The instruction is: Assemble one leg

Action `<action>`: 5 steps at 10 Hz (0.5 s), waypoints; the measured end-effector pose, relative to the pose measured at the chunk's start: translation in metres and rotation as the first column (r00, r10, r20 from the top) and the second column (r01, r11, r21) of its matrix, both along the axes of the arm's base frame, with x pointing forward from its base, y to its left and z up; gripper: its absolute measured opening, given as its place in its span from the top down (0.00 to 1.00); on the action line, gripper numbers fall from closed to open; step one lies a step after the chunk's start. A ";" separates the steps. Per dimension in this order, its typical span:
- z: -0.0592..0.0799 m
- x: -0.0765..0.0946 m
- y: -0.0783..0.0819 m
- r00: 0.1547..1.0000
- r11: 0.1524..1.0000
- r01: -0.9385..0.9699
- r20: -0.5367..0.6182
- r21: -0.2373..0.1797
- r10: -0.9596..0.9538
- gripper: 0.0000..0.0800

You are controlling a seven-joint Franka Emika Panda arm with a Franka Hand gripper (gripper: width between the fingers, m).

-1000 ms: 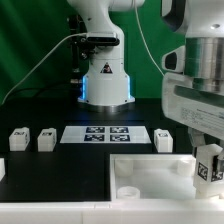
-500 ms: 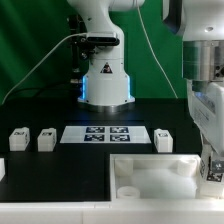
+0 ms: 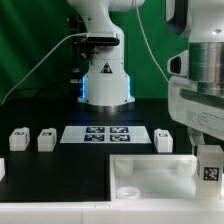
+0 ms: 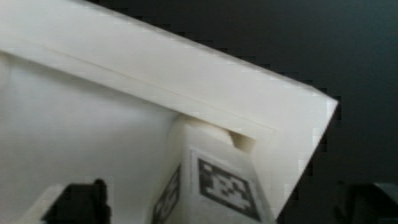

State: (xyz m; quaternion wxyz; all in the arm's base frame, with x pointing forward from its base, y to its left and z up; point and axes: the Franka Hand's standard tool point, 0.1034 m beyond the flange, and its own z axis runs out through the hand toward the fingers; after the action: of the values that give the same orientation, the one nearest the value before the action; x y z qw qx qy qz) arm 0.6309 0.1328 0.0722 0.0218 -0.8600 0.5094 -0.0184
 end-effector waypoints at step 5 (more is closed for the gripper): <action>0.001 0.002 -0.004 0.858 0.857 -0.513 -0.003 -0.048 0.513 0.19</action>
Offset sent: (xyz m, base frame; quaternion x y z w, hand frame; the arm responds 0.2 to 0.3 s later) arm 0.0000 0.0000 0.0000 0.0000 0.0000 -0.1790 0.9838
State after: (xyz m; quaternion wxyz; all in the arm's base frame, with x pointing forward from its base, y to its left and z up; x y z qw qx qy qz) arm 0.6328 0.1291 0.0729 0.0083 -0.9648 0.2614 -0.0280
